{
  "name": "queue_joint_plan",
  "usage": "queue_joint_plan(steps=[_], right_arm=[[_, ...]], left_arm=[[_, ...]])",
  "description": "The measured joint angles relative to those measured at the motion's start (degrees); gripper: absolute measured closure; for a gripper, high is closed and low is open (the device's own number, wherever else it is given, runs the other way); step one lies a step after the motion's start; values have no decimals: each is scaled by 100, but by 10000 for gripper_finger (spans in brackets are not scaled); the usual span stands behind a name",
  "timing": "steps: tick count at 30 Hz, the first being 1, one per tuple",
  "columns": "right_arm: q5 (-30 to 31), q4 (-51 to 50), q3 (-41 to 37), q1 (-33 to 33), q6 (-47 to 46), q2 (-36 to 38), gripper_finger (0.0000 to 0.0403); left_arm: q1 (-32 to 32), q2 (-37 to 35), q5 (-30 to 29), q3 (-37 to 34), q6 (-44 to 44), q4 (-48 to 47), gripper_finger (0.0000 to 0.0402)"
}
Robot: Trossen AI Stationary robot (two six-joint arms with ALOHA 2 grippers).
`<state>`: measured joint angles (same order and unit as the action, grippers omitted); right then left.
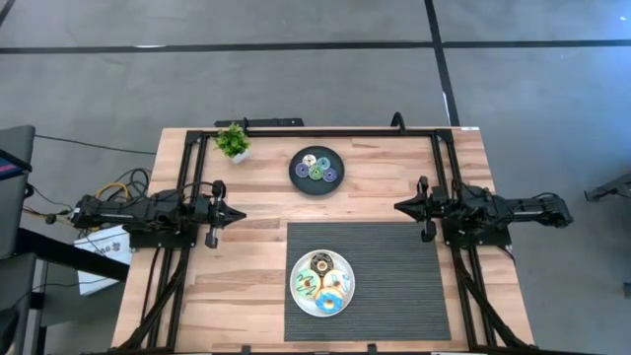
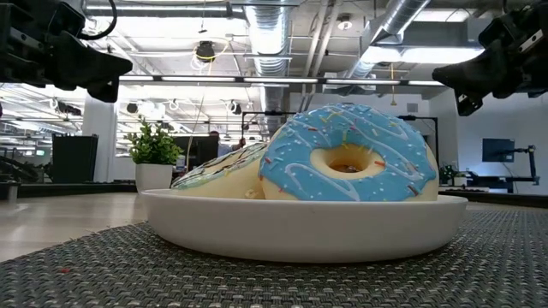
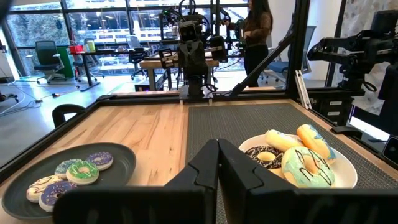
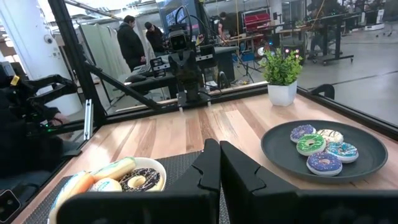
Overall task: Pick & Place donuts
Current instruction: Return to Home Position
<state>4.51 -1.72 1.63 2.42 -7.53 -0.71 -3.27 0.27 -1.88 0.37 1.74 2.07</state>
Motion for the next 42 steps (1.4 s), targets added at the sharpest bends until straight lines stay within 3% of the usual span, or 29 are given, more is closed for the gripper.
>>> queue_joint_plan(steps=[42], right_arm=[[1,0,0,2,-1,0,403]], left_arm=[[-249,350,1,2,2,-1,402]])
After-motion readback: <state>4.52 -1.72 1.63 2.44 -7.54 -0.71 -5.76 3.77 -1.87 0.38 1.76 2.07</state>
